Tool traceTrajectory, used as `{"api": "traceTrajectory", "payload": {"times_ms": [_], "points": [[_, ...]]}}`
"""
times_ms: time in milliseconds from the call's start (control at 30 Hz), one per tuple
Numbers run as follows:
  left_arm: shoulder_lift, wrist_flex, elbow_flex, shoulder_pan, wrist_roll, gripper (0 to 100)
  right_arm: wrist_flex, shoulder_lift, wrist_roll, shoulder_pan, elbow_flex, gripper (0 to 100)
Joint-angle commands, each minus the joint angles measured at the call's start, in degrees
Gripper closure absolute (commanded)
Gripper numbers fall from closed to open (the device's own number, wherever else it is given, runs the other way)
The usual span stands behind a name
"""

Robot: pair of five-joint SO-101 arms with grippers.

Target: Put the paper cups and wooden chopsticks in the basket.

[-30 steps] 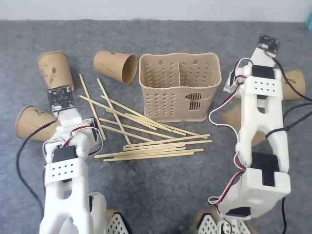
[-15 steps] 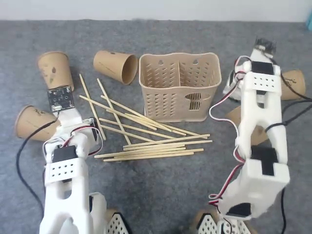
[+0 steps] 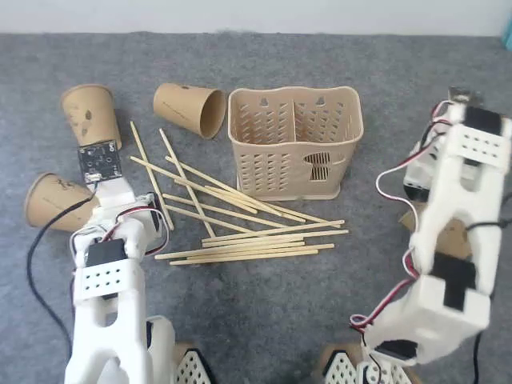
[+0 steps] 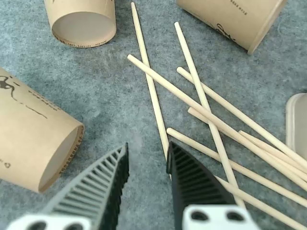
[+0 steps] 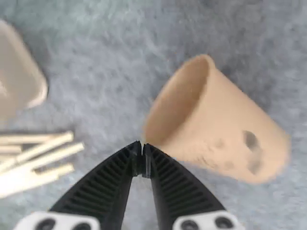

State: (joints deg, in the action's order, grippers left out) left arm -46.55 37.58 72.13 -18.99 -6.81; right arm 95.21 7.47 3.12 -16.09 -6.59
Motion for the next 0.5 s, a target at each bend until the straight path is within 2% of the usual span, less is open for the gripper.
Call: {"api": "traceTrajectory", "payload": {"times_ms": [0, 167, 400, 467], "points": [[-0.2, -1.5, -0.5, -0.4, 0.2, 88, 3.7, -6.2, 7.8, -5.5, -2.9, 99.1], [-0.1, -1.5, -0.5, -0.4, 0.2, 88, 3.3, -7.2, 12.0, -11.7, -3.6, 99.1], [0.0, -1.4, -0.4, -0.4, 0.2, 88, 2.0, -10.7, 6.5, -7.3, -4.2, 98.7], [-0.3, -0.4, -0.4, -0.4, 0.2, 88, 1.4, -10.2, 5.5, -5.8, -4.2, 95.7]]}}
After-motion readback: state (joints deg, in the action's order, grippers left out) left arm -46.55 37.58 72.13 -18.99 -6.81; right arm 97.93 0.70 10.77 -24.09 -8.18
